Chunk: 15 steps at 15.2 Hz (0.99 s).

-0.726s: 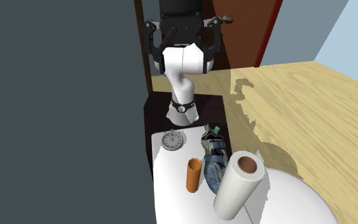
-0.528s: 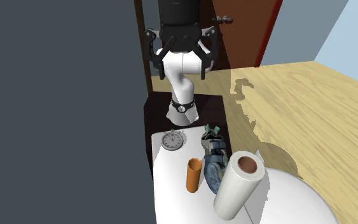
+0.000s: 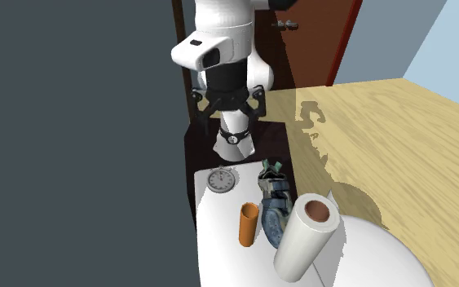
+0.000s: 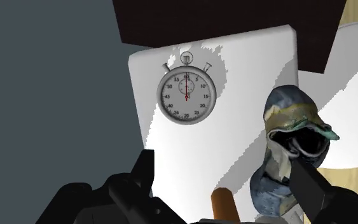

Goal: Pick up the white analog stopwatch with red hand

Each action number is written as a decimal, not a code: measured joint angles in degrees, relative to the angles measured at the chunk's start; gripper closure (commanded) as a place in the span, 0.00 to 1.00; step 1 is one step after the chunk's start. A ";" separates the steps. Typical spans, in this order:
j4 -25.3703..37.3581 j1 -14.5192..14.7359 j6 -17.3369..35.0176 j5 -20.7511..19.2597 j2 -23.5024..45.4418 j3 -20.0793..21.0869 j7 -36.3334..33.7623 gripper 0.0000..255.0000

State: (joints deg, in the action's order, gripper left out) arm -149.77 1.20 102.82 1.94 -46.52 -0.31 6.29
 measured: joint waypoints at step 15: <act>-20.80 -0.88 18.24 -6.20 3.09 -3.58 9.92 0.00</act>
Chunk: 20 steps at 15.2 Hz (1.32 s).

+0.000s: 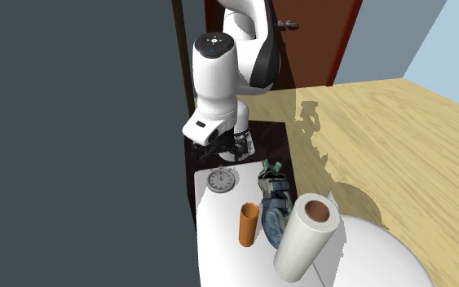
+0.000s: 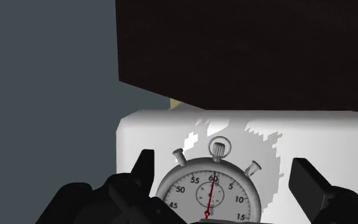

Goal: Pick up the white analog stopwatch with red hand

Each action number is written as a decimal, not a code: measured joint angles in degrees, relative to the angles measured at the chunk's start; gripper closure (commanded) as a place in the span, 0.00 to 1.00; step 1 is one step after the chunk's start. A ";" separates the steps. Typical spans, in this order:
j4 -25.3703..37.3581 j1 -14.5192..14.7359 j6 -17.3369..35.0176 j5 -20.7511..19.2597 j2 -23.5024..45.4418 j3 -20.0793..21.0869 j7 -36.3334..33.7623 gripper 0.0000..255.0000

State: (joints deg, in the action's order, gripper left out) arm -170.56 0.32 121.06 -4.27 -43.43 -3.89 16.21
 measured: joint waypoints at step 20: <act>-0.20 -0.07 0.90 -0.13 0.65 -0.11 0.11 1.00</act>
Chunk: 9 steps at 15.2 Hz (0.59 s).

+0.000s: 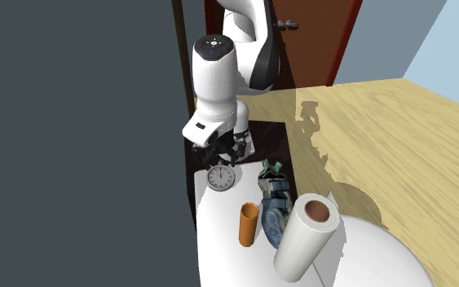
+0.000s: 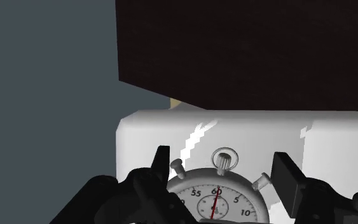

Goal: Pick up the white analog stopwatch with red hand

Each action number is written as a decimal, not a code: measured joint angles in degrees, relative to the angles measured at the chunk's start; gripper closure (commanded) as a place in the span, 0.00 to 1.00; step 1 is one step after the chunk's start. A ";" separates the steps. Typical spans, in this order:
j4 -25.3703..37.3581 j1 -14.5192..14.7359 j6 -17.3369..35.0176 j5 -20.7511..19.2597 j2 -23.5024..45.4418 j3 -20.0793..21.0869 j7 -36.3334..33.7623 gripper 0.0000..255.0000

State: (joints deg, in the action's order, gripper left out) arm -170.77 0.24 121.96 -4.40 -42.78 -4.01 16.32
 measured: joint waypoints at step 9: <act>4.76 0.25 -9.43 0.54 -4.68 0.43 0.09 1.00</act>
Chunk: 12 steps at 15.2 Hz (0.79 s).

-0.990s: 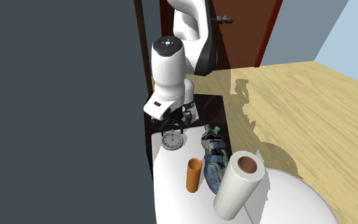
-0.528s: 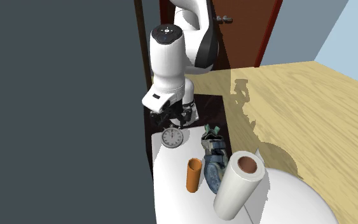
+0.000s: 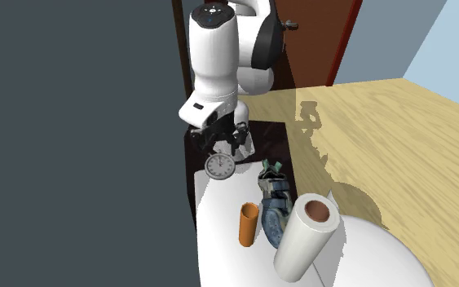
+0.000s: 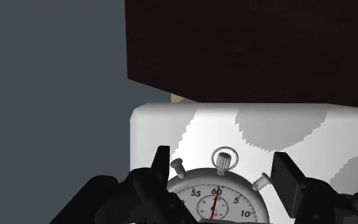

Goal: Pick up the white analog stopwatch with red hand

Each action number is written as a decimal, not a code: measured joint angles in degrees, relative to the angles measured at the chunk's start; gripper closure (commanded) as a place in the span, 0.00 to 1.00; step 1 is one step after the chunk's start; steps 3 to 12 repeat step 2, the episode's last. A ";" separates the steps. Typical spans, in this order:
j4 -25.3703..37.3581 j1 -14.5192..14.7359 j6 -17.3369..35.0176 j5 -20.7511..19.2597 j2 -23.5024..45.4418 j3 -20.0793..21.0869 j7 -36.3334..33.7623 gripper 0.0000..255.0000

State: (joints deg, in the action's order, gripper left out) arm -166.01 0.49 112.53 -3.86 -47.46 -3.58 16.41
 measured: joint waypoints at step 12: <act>1.04 0.01 -1.83 0.07 -0.79 0.05 0.06 1.00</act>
